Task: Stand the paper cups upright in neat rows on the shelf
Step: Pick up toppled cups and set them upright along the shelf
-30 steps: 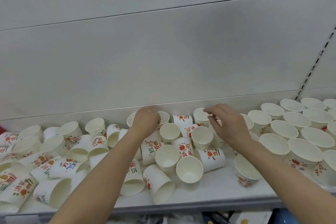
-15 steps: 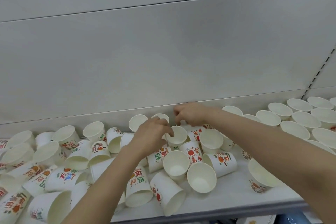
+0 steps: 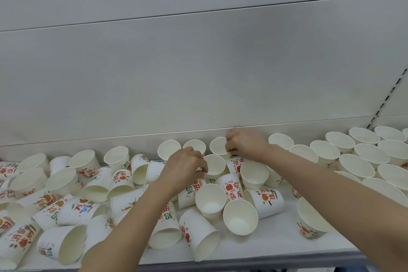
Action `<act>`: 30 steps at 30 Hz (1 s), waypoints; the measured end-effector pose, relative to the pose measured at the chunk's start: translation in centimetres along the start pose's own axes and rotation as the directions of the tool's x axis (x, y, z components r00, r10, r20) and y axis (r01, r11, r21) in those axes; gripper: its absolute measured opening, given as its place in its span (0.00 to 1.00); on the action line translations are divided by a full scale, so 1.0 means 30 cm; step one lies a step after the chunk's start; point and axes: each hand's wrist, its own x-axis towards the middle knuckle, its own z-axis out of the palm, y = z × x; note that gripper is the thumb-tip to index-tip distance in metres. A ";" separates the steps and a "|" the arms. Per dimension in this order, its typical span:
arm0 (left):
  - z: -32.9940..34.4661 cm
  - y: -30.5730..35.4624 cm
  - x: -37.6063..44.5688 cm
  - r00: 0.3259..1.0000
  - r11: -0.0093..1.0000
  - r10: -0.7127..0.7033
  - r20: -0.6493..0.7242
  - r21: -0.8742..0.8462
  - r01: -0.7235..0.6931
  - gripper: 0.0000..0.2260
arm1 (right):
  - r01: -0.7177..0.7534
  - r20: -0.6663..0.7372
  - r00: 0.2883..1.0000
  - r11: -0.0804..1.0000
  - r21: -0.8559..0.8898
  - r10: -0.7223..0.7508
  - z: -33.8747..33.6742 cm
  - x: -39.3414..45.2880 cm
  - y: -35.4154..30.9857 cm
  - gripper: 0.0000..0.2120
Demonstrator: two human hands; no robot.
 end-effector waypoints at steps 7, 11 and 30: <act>0.003 -0.011 -0.005 0.999 0.999 0.015 -0.038 0.041 -0.014 0.04 | 0.002 -0.142 0.990 0.979 0.204 0.028 -0.020 -0.075 -0.012 0.12; 0.001 -0.008 -0.003 0.999 0.998 0.014 -0.041 0.066 -0.011 0.04 | 0.148 0.023 0.988 0.969 0.199 -0.155 -0.030 -0.115 -0.044 0.17; -0.039 0.085 -0.011 0.989 0.994 -0.062 -0.133 -0.103 0.048 0.05 | 0.161 -0.057 0.986 0.982 0.104 -0.155 -0.054 -0.129 -0.002 0.05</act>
